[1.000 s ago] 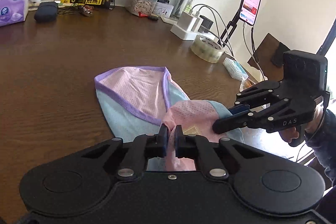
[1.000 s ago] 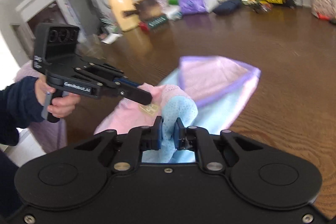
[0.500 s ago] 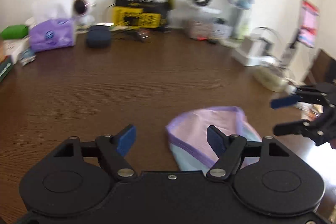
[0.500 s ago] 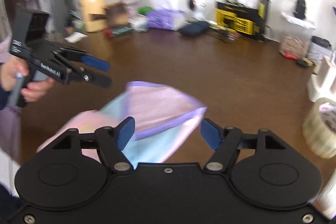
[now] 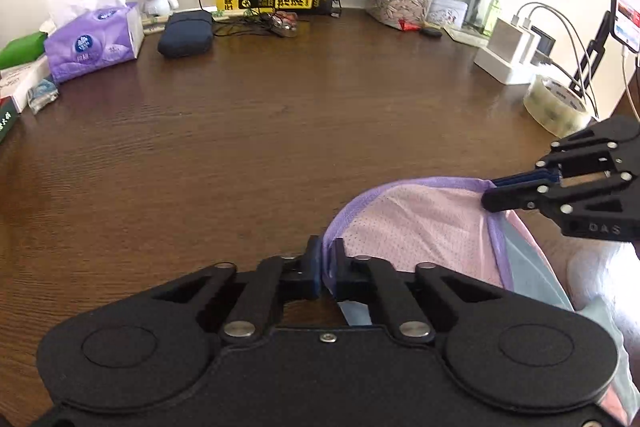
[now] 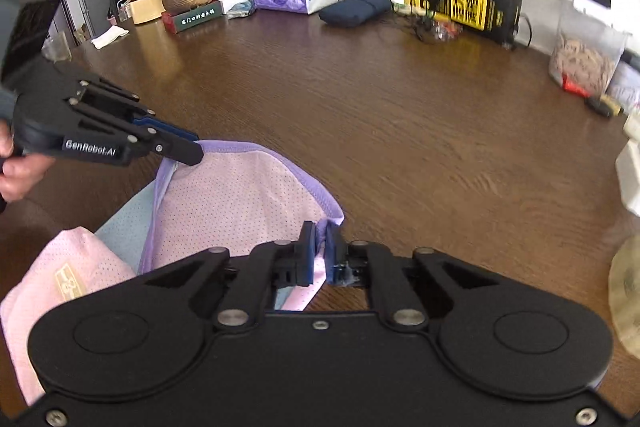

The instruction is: Fold clothes

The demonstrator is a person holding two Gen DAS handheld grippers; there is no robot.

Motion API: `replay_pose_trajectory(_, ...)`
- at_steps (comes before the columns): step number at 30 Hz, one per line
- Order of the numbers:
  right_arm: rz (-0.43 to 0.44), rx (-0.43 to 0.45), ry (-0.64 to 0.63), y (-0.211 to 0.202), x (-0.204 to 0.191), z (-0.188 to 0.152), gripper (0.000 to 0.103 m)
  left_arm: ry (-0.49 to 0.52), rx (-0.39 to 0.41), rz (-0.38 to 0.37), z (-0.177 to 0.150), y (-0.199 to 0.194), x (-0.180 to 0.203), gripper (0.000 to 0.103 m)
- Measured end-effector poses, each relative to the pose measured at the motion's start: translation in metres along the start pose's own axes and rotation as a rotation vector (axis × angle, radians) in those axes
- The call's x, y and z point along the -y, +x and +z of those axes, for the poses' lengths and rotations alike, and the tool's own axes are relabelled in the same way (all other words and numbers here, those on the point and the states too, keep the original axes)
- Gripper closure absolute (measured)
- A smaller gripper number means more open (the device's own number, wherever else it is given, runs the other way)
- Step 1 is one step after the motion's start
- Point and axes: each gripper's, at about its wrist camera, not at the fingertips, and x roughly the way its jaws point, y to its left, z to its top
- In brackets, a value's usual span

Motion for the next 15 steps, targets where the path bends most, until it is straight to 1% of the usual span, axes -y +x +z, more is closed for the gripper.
replay_pose_trajectory(2,-0.007,0.038,-0.008,-0.007,-0.001,0.002,0.096,-0.01,0.036,0.005,-0.001,-0.006,0.002,0.101)
replay_pose_trajectory(4,-0.005,0.077,-0.013,-0.02,-0.003,0.003,0.096,-0.009,0.086,0.01,-0.002,-0.022,0.008,0.101)
replay_pose_trajectory(6,-0.002,0.112,-0.025,-0.035,-0.006,0.003,0.096,0.003,0.142,0.034,-0.005,-0.039,0.016,0.101)
replay_pose_trajectory(9,0.016,0.196,-0.067,-0.066,-0.019,-0.002,0.096,0.059,0.267,0.054,-0.02,-0.083,0.031,0.101)
replay_pose_trajectory(10,0.037,0.242,-0.104,-0.079,-0.025,-0.008,0.096,0.081,0.294,0.051,-0.025,-0.095,0.037,0.101)
replay_pose_trajectory(11,0.058,0.288,-0.141,-0.091,-0.032,-0.015,0.096,0.105,0.305,0.048,-0.031,-0.104,0.042,0.101)
replay_pose_trajectory(13,0.108,0.377,-0.224,-0.114,-0.043,-0.031,0.096,0.174,0.339,0.08,-0.053,-0.126,0.058,0.101)
replay_pose_trajectory(15,0.141,0.406,-0.305,-0.132,-0.057,-0.056,0.096,0.233,0.364,0.092,-0.077,-0.14,0.073,0.101)
